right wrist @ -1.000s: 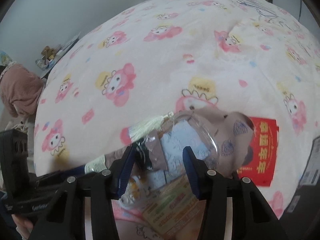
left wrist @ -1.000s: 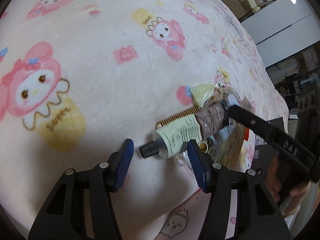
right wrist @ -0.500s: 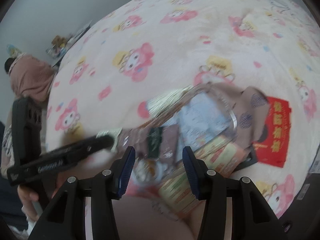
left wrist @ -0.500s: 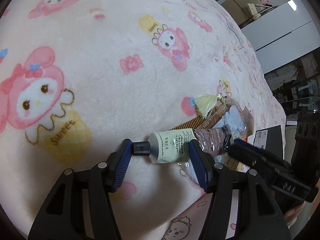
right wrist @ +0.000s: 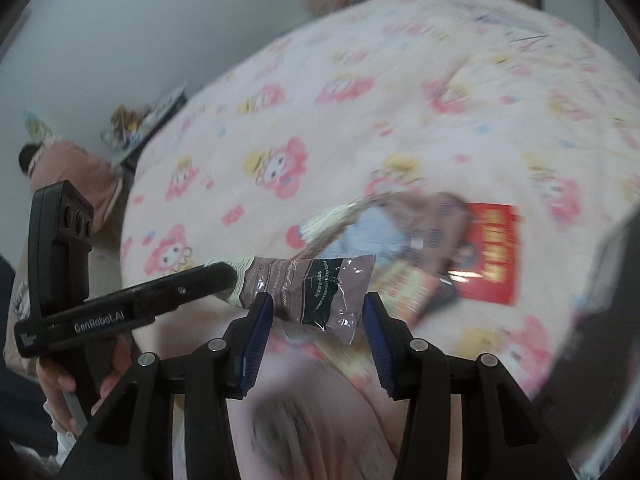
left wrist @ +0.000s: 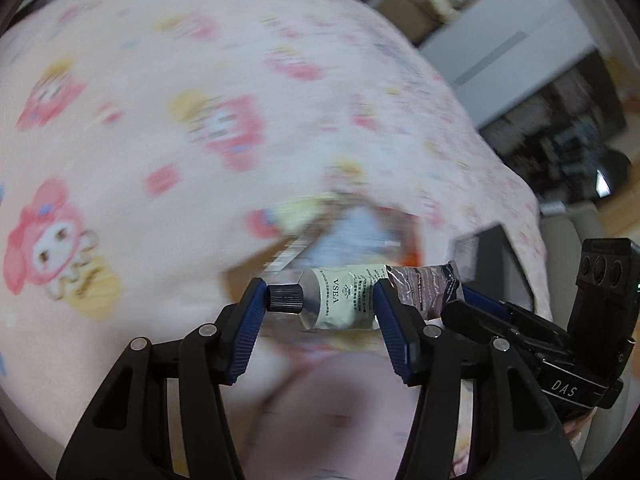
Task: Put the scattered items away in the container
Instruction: 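Grasp the white hand-cream tube with the left tool while the right tool grasps the brown snack packet, then carry the tube and packet over the open black box with both tools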
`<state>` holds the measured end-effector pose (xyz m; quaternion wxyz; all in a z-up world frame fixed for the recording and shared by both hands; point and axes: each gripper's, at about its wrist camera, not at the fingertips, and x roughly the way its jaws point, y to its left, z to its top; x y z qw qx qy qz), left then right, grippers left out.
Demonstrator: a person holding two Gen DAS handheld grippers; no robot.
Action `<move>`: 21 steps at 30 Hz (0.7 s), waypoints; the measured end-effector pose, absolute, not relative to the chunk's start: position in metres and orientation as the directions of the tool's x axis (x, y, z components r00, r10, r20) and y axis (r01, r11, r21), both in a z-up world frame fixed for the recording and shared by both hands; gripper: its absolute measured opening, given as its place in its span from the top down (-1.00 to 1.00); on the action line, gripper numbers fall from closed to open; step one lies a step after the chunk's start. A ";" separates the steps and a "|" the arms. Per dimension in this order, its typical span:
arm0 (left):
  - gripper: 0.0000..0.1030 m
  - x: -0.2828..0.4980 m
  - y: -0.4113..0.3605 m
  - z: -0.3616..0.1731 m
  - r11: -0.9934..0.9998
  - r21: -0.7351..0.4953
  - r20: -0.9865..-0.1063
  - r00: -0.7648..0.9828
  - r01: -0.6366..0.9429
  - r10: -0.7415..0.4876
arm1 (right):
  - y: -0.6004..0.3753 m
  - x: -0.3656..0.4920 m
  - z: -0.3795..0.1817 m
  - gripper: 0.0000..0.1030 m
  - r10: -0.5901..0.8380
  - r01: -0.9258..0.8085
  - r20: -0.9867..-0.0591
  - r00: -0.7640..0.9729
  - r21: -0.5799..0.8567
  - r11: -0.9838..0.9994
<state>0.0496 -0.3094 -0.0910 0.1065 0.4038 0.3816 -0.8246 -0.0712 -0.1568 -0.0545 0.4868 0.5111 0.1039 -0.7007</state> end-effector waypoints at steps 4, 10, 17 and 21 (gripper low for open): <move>-0.08 0.018 -0.260 -0.057 -0.752 -0.574 -0.690 -0.686 0.324 0.231 | -0.078 -0.086 -0.023 0.21 -0.626 0.701 -0.772 -0.105 0.389 -0.598; -0.08 -0.056 -0.155 -0.040 -0.812 -0.569 -0.669 -0.647 0.132 0.364 | 0.038 -0.106 0.001 0.23 -0.592 0.579 -0.752 -0.291 0.354 -0.734; -0.02 -0.129 -0.068 -0.064 -0.805 -0.590 -0.692 -0.552 0.061 0.465 | 0.127 -0.146 -0.024 0.23 -0.474 0.465 -0.804 -0.360 0.285 -0.838; -0.02 -0.148 -0.041 -0.080 -0.837 -0.542 -0.747 -0.497 0.070 0.442 | 0.153 -0.163 -0.053 0.23 -0.462 0.440 -0.823 -0.330 0.299 -0.847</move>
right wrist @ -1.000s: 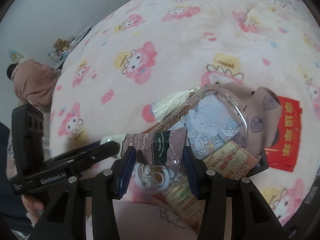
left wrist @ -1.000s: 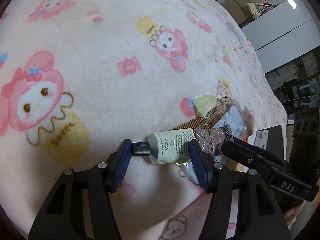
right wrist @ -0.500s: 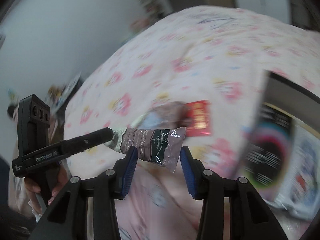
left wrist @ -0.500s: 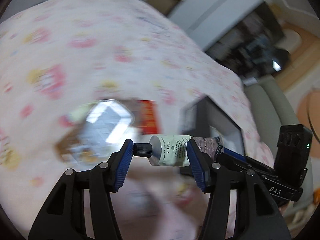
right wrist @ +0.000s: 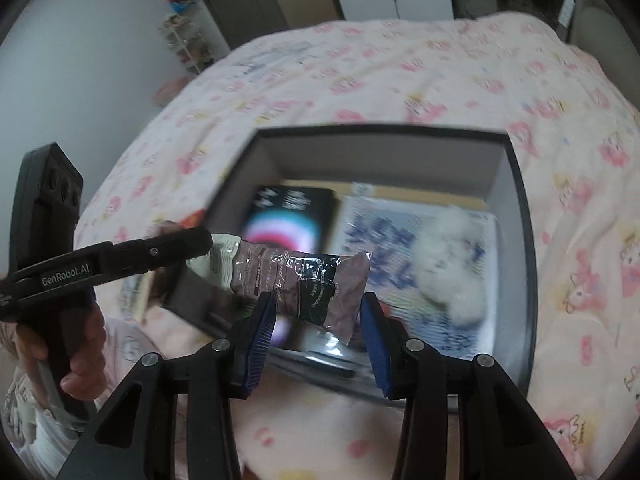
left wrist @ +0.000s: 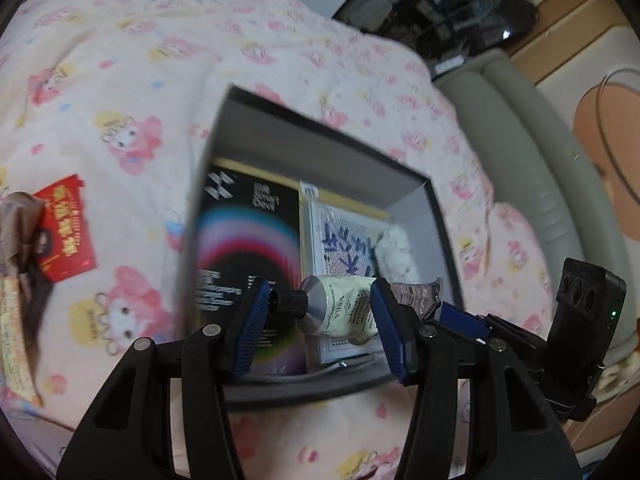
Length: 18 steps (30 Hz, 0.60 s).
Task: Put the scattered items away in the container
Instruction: 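Carry the tube and packet over the open black box with both tools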
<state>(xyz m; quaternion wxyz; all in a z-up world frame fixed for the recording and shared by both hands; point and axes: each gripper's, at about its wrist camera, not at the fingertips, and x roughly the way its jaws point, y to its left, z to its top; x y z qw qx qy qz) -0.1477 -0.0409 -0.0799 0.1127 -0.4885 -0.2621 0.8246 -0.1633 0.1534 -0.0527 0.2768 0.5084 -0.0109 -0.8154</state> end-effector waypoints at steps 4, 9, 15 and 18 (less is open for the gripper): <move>-0.02 -0.155 -0.022 -0.093 -0.871 -0.486 -0.797 -0.446 0.072 0.408 | 0.172 -0.174 -0.082 0.23 -0.464 0.382 -0.838 -0.288 0.343 -0.858; -0.02 -0.160 0.001 -0.114 -0.907 -0.412 -0.860 -0.366 0.084 0.357 | 0.183 -0.183 -0.107 0.23 -0.453 0.328 -0.867 -0.208 0.374 -0.868; -0.02 -0.159 0.004 -0.122 -0.918 -0.384 -0.884 -0.325 0.099 0.335 | 0.180 -0.181 -0.109 0.23 -0.406 0.328 -0.886 -0.223 0.324 -0.887; -0.02 -0.156 -0.004 -0.115 -0.908 -0.406 -0.862 -0.372 0.103 0.343 | 0.179 -0.175 -0.092 0.23 -0.376 0.350 -0.865 -0.332 0.257 -0.901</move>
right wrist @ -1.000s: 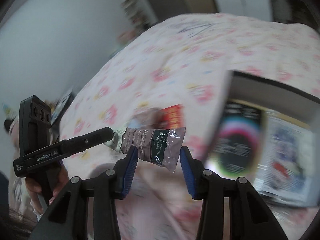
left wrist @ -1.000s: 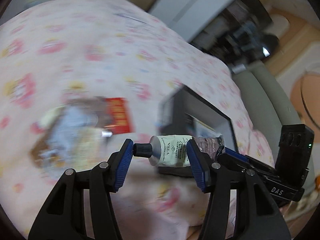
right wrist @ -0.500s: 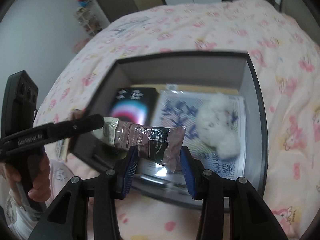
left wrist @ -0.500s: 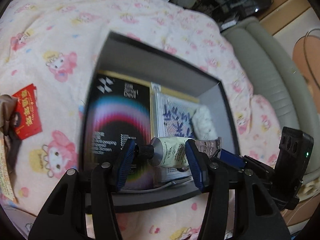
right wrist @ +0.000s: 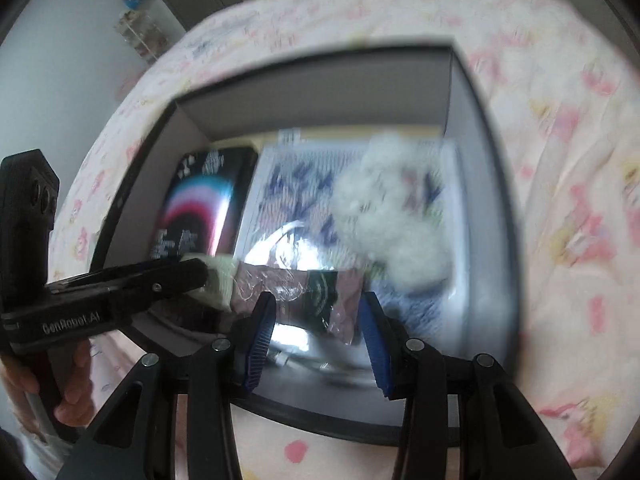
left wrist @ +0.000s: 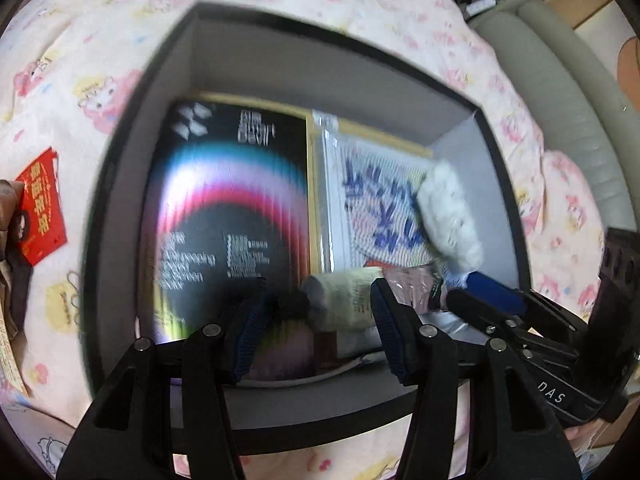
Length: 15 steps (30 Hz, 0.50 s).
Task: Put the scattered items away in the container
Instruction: 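Carry the tube and packet over the open black box with both tools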
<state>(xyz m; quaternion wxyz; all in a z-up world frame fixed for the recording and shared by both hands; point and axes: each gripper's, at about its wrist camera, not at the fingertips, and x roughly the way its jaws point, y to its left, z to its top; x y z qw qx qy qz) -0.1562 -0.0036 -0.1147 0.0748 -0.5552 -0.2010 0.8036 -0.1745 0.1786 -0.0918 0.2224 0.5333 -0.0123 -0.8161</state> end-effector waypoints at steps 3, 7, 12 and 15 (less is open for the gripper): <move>0.03 -0.160 -0.005 -0.114 -0.907 -0.408 -0.857 -0.385 0.103 0.342 | 0.177 -0.176 -0.079 0.23 -0.374 0.363 -0.825 -0.422 0.225 -0.904; 0.08 -0.163 0.004 -0.123 -0.924 -0.368 -0.883 -0.350 0.103 0.312 | 0.171 -0.189 -0.094 0.23 -0.386 0.368 -0.849 -0.362 0.250 -0.896; 0.08 -0.152 0.009 -0.123 -0.918 -0.387 -0.879 -0.336 0.088 0.339 | 0.161 -0.185 -0.109 0.24 -0.320 0.360 -0.896 -0.307 0.203 -0.911; 0.08 -0.153 0.015 -0.122 -0.907 -0.416 -0.872 -0.312 0.063 0.378 | 0.172 -0.180 -0.109 0.25 -0.339 0.345 -0.901 -0.271 0.238 -0.908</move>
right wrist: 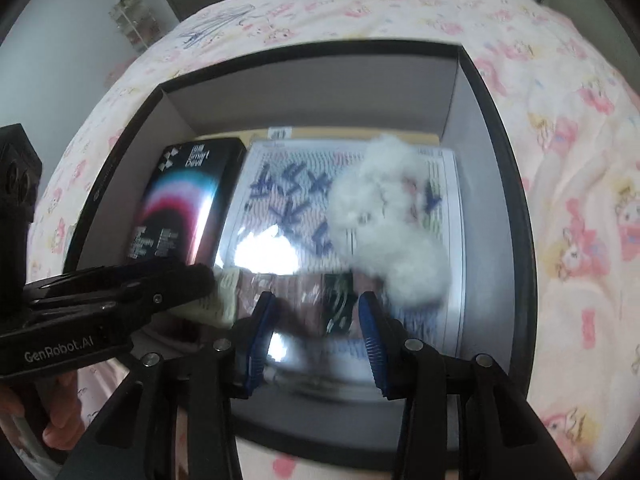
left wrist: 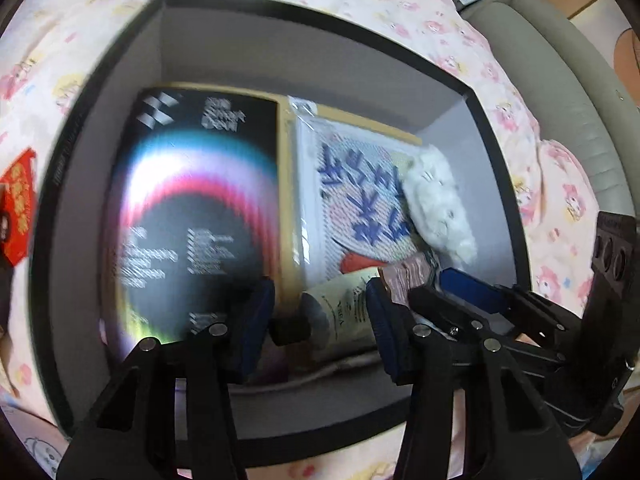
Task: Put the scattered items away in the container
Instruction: 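Carry the tube and packet over the open black box with both tools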
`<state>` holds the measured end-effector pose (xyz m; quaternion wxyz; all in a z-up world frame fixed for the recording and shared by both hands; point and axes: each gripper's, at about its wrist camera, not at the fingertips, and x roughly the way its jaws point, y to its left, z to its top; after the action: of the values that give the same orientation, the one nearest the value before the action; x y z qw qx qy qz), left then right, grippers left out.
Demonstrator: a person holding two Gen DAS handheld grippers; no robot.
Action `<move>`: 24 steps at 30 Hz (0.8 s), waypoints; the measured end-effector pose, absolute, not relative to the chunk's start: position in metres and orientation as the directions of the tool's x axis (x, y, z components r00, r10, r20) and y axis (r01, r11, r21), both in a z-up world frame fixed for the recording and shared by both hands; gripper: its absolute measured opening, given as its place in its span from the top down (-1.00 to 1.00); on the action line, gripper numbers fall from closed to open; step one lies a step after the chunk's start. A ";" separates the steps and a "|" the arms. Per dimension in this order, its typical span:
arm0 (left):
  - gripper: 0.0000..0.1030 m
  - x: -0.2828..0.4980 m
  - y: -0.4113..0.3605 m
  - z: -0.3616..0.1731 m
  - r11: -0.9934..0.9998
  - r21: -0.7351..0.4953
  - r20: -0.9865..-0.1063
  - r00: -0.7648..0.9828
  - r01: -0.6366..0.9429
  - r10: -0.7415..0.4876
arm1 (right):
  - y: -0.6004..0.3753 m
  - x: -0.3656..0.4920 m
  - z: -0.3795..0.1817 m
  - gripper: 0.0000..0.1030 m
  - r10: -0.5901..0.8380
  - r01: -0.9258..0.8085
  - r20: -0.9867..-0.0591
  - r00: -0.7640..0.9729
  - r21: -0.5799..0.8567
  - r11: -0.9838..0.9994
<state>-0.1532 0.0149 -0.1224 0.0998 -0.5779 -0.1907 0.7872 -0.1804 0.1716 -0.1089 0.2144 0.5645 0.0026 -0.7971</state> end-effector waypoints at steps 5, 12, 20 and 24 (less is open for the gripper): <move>0.08 -0.144 0.008 -0.109 -0.905 -0.418 -0.860 -0.353 0.074 0.368 | 0.177 -0.172 -0.102 0.25 -0.360 0.348 -0.885 -0.297 0.251 -0.903; 0.08 -0.150 0.003 -0.109 -0.912 -0.403 -0.878 -0.313 0.075 0.362 | 0.180 -0.179 -0.097 0.25 -0.389 0.334 -0.858 -0.334 0.279 -0.901; 0.27 -0.167 0.014 -0.112 -0.920 -0.377 -0.883 -0.344 0.111 0.320 | 0.149 -0.206 -0.102 0.25 -0.370 0.350 -0.844 -0.388 0.236 -0.907; 0.30 -0.166 0.018 -0.111 -0.925 -0.368 -0.892 -0.318 0.096 0.322 | 0.148 -0.207 -0.112 0.25 -0.315 0.357 -0.886 -0.342 0.187 -0.915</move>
<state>-0.1663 0.0179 -0.1109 0.0714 -0.5798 -0.1800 0.7914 -0.2075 0.1476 -0.1122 0.2052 0.5357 0.0200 -0.8189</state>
